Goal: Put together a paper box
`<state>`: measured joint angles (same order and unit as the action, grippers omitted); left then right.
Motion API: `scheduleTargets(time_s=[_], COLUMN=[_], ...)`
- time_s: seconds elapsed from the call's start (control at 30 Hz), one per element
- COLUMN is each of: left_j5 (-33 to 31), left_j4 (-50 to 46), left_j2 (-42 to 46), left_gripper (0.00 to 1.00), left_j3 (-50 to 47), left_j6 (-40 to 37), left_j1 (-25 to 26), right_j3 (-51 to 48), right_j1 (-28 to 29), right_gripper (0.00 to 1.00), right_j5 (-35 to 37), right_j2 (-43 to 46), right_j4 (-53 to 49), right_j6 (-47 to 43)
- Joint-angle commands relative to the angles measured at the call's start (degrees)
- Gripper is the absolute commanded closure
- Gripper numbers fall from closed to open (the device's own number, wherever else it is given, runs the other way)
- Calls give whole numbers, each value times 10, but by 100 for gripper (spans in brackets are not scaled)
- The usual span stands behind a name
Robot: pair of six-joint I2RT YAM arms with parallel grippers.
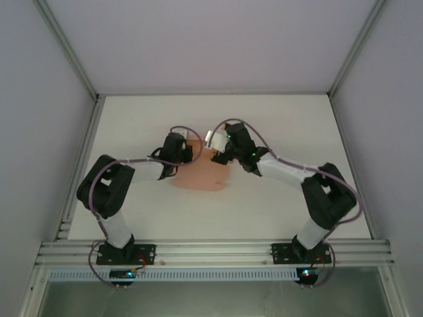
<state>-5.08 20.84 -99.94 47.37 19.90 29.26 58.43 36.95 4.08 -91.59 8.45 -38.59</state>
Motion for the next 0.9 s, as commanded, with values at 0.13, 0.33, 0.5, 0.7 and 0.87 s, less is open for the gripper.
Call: scheduleTargets(time_s=[0.13, 0.33, 0.5, 0.7, 0.87], left_j5=[118, 173, 191, 100, -115], left_j4=[105, 113, 102, -1, -164], left_j2=[68, 80, 79, 63, 50], left_gripper=[100, 100, 100, 100, 100], left_j3=[-39, -38, -32, 6, 69], left_j6=[64, 71, 71, 58, 116], left_j1=[-39, -39, -41, -40, -39], right_j3=[-21, -1, 11, -3, -19], right_j1=[-73, -114, -121, -121, -105], right_gripper=[1, 9, 42, 91, 100], right_j5=[-70, -251, -278, -285, -235], right_j2=[133, 99, 84, 95, 106], right_j4=[-92, -124, -104, -91, -90], right_j6=[359, 399, 394, 384, 354])
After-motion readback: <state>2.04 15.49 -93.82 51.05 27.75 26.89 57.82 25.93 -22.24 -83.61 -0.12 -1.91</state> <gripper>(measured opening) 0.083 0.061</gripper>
